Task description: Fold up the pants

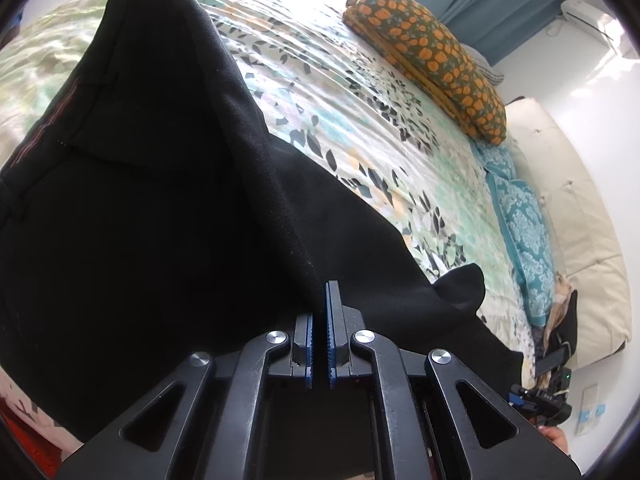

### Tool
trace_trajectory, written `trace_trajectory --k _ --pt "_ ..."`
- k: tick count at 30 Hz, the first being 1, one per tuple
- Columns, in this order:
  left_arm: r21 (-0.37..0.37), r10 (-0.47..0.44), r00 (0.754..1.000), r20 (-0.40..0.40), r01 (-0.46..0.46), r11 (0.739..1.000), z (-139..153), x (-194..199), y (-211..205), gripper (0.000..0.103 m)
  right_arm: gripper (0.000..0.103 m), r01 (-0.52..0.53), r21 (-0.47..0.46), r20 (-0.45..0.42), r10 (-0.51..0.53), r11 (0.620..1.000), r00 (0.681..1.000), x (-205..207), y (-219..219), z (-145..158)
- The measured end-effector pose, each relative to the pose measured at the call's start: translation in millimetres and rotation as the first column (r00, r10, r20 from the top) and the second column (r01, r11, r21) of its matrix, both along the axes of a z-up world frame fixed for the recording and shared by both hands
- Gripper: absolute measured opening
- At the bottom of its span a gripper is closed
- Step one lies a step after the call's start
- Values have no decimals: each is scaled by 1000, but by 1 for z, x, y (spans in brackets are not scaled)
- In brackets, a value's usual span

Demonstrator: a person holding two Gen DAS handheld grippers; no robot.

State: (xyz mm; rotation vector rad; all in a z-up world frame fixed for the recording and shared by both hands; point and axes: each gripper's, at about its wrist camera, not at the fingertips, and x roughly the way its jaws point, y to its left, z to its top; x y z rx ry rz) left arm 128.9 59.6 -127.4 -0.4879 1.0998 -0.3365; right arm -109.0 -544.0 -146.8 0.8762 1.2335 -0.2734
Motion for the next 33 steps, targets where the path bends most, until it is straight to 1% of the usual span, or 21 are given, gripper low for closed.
trace_trajectory --k 2,4,6,8,9,13,14,15,16,19,23,26,29,31,33 --pt "5 0 1000 -5 0 1000 -2 0 -2 3 52 -20 -1 -2 20 1000 1000 4 4 0" --pt "6 1 1000 -8 -1 1000 -2 -1 -4 3 45 -59 -27 -33 58 998 998 9 9 -2" --pt "3 0 1000 -7 0 1000 -2 -2 -4 3 45 -68 -38 -49 67 997 997 11 10 -4" --pt "3 -2 1000 -7 2 1000 -1 -3 -4 3 44 -57 -35 -44 55 998 997 10 9 -4" --pt "4 -2 1000 -7 2 1000 -1 -3 -5 3 42 -53 -36 -43 51 998 998 9 9 -4" --pt "9 -3 1000 -7 3 1000 -1 -1 -6 3 29 -45 -60 -60 42 997 997 7 10 -4" --pt "9 -3 1000 -7 3 1000 -1 -2 -5 3 26 -40 -64 -61 36 997 997 7 9 -4" --pt "10 -2 1000 -6 2 1000 0 -1 -5 3 22 -35 -72 -63 30 997 998 6 9 -4" --pt "11 0 1000 -4 0 1000 0 -1 -5 3 16 -32 -86 -65 27 996 998 5 9 -3" --pt "13 -1 1000 12 1 1000 5 0 -6 3 9 -40 -147 -67 30 988 997 2 7 9" --pt "18 -3 1000 23 3 1000 9 -2 -7 3 6 -80 -200 -58 70 976 996 8 10 26" --pt "17 -1 1000 19 1 1000 8 -3 -6 3 5 -90 -201 -48 82 975 996 10 10 33" --pt "20 -1 1000 11 1 1000 6 -4 -5 3 5 -59 -168 -14 57 984 998 9 5 34" --pt "17 1 1000 4 -1 1000 4 -3 -4 3 8 -13 -108 16 15 994 1000 4 -4 28" --pt "16 0 1000 0 0 1000 4 -3 -3 3 10 36 -57 25 -35 998 999 -1 -13 19"
